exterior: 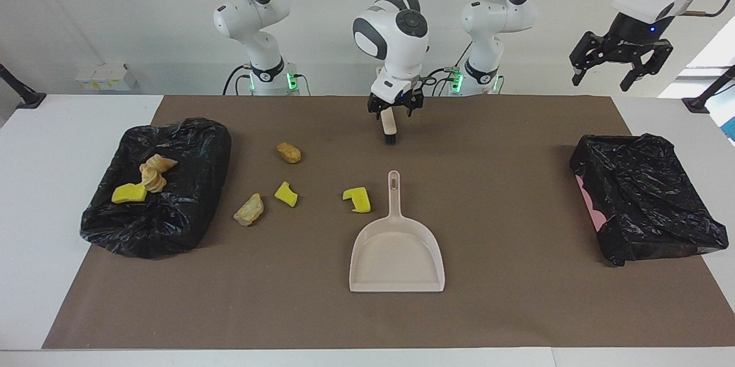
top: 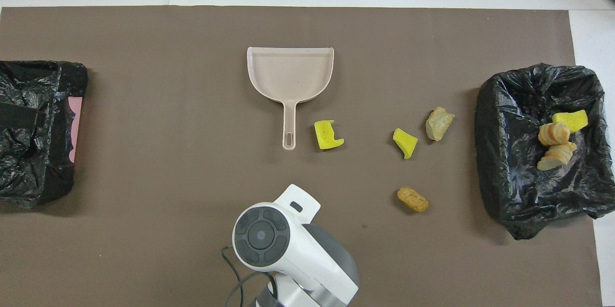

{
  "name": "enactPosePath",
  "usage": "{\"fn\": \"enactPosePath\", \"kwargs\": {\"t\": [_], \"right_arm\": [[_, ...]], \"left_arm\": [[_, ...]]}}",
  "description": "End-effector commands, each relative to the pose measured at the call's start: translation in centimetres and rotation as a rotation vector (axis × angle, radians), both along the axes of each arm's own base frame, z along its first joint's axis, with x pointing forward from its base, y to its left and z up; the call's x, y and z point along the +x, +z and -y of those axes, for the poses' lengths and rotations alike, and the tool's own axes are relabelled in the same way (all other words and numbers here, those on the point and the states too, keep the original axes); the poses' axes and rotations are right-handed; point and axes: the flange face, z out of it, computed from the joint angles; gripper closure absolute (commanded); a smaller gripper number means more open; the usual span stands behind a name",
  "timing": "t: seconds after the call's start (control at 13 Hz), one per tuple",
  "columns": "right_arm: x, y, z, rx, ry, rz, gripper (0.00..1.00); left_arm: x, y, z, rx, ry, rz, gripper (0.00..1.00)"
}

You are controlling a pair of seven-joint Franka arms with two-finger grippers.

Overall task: Sweep and dump trash in bin
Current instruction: 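Grasp the dustpan handle with the left gripper while the right gripper takes the brush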

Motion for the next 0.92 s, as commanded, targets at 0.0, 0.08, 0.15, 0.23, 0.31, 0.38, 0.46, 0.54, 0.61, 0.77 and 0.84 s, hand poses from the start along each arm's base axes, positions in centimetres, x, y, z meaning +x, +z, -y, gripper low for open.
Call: {"fn": "enactPosePath", "kwargs": {"t": [0.0, 0.08, 0.15, 0.23, 0.31, 0.38, 0.46, 0.54, 0.61, 0.77, 0.84], "right_arm": [[-4.7, -1.0, 2.2, 0.035, -0.017, -0.052, 0.00], [-6.4, -1.7, 2.1, 0.033, -0.014, -0.080, 0.01], [-7.9, -2.4, 2.2, 0.024, -0.013, -0.102, 0.02], [-8.7, -3.0, 2.5, 0.015, -0.027, -0.106, 0.05], [-9.4, -3.6, 2.6, 0.010, -0.044, -0.107, 0.09], [-10.7, -4.3, 2.4, 0.013, -0.060, -0.118, 0.14], [-11.3, -4.9, 2.5, 0.021, -0.091, -0.127, 0.18], [-11.4, -5.5, 2.7, 0.028, -0.119, -0.128, 0.25], [-11.8, -5.7, 2.7, 0.025, -0.130, -0.132, 0.31], [-11.9, -5.7, 2.6, 0.022, -0.150, -0.137, 0.48], [-12.0, -5.7, 2.7, 0.019, -0.160, -0.138, 0.56]], "left_arm": [[1.6, -2.8, 4.6, -0.009, -0.014, 0.032, 0.00], [2.6, -4.5, 6.4, -0.017, -0.014, 0.041, 0.00], [3.2, -6.3, 9.2, -0.025, -0.042, 0.048, 0.00], [3.4, -7.7, 10.7, -0.030, -0.056, 0.058, 0.00], [3.6, -9.2, 12.3, -0.035, -0.080, 0.072, 0.00], [3.3, -10.7, 14.3, -0.038, -0.114, 0.080, 0.00], [2.8, -12.3, 16.0, -0.043, -0.125, 0.082, 0.00], [2.6, -14.0, 18.0, -0.052, -0.110, 0.080, 0.00], [2.9, -15.8, 20.4, -0.065, -0.098, 0.082, 0.00], [2.6, -18.3, 24.3, -0.082, -0.086, 0.080, 0.00], [2.6, -20.9, 26.8, -0.085, -0.073, 0.069, 0.00]]}}
